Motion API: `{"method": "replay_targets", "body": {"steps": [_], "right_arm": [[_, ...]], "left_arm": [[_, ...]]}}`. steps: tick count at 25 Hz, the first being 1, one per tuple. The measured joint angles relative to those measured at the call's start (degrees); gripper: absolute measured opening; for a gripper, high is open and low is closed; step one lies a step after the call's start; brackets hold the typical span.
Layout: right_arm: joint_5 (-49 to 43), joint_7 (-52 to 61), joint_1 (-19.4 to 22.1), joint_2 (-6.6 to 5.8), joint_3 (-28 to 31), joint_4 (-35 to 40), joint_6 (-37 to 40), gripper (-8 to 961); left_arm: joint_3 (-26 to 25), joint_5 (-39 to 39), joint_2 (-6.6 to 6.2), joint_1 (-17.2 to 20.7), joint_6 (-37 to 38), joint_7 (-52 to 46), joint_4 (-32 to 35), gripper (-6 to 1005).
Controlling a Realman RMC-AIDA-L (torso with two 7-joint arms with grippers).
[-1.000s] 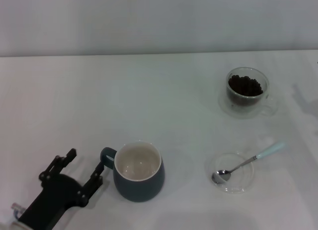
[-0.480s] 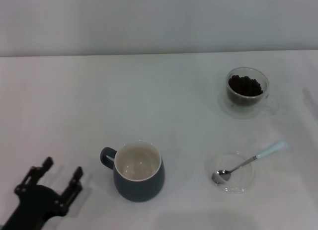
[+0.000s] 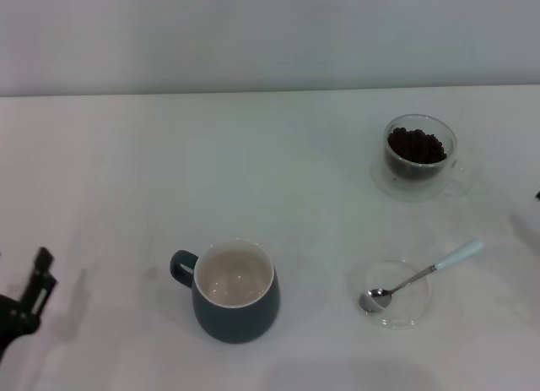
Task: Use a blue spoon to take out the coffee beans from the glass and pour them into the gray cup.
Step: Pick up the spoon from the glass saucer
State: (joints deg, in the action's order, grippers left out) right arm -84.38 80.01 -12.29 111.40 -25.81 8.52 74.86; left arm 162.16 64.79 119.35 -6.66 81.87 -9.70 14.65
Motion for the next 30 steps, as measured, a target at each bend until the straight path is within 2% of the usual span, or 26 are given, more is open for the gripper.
{"method": "replay_targets", "body": {"steps": [4,8,10,30], "right_arm": [[0.0,1.7,1.2,0.90,-3.1,-0.7,0.9,862],[0.0,1.8,1.3,2.66,-5.9,-0.9,0.6,861],[0.0,1.7,1.1,3.09,-6.9,-1.0,0.5,861],[-0.2,1.9,-2.6,3.29,-11.7,-3.2,0.3,860]], "left_arm": [[0.0,4.3,0.00,-0.4,0.3,0.0,0.0,735],[0.0,6.3,0.00,-1.5,0.7,-0.1,0.0,733],[0.0,6.4,0.00,-2.2,0.8,-0.1,0.0,732],[0.1,6.3,-0.06,-3.8,0.8,0.0,-0.9,733]]}}
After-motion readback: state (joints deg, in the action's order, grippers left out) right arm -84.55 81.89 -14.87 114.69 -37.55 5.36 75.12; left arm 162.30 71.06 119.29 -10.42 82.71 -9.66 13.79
